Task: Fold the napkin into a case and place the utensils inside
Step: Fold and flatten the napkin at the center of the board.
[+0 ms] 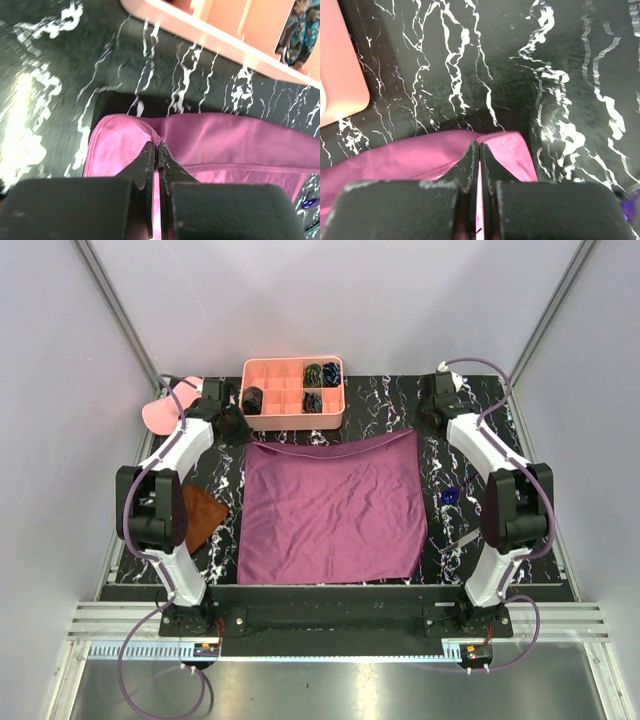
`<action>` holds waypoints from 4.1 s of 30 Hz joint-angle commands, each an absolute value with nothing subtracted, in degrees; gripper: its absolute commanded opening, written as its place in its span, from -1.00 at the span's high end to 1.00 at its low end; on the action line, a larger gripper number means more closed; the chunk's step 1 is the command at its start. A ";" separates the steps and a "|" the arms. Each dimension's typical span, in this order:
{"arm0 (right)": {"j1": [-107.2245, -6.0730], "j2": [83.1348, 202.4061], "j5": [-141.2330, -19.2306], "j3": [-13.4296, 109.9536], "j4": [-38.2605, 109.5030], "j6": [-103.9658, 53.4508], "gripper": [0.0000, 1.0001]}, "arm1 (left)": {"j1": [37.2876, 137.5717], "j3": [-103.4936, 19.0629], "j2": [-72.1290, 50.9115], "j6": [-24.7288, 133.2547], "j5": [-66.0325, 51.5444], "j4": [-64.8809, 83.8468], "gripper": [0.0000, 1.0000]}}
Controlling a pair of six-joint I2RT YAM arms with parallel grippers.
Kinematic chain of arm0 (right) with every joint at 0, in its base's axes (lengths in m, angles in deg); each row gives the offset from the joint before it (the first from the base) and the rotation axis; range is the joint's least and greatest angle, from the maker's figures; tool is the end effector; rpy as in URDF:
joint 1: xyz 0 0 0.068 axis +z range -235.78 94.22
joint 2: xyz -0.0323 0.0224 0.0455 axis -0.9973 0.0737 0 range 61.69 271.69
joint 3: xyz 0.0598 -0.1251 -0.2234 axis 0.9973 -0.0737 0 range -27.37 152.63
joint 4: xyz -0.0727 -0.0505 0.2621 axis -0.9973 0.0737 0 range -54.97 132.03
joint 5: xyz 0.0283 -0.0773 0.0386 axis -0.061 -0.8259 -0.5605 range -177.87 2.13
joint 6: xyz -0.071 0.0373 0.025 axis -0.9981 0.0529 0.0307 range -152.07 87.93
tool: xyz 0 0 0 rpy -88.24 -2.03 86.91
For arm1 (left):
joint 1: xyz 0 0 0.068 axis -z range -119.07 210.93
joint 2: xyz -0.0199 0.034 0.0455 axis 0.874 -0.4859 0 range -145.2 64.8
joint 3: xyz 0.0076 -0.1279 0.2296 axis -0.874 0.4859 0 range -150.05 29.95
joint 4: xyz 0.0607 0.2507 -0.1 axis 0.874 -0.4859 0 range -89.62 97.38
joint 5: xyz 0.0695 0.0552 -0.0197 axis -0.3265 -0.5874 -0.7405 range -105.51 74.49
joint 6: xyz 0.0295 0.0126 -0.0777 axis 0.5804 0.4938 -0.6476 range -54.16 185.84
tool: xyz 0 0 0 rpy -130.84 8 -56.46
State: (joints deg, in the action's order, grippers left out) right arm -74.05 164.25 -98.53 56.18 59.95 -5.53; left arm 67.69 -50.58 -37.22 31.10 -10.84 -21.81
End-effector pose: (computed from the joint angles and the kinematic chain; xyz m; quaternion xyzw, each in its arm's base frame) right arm 0.4405 0.0773 0.2313 0.1543 0.9039 0.0470 0.3961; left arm 0.4276 -0.0567 0.2079 -0.2142 0.9163 -0.1549 0.3009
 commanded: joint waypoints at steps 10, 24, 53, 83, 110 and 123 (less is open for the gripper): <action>-75.05 160.13 -91.13 53.75 54.63 -7.63 1.00 | 66.91 -46.43 -32.77 28.23 -11.98 -19.25 1.00; -75.32 168.91 -76.55 59.99 49.89 -1.67 1.00 | 63.31 -52.75 -32.40 29.89 -15.86 -22.24 1.00; -75.23 101.34 -58.88 67.01 81.86 -13.08 1.00 | 62.07 -60.19 26.20 31.12 9.81 -22.85 1.00; -75.32 131.63 -93.58 45.05 58.33 -17.39 1.00 | 64.89 -42.20 -13.14 25.33 -3.47 -8.99 1.00; -76.99 145.65 -81.20 41.74 64.64 -6.94 1.00 | 63.57 -35.54 -25.04 28.75 -2.14 -23.45 1.00; -76.99 121.91 -73.74 24.85 76.86 -2.38 1.00 | 63.57 -17.78 -4.04 28.05 -1.87 -29.27 1.00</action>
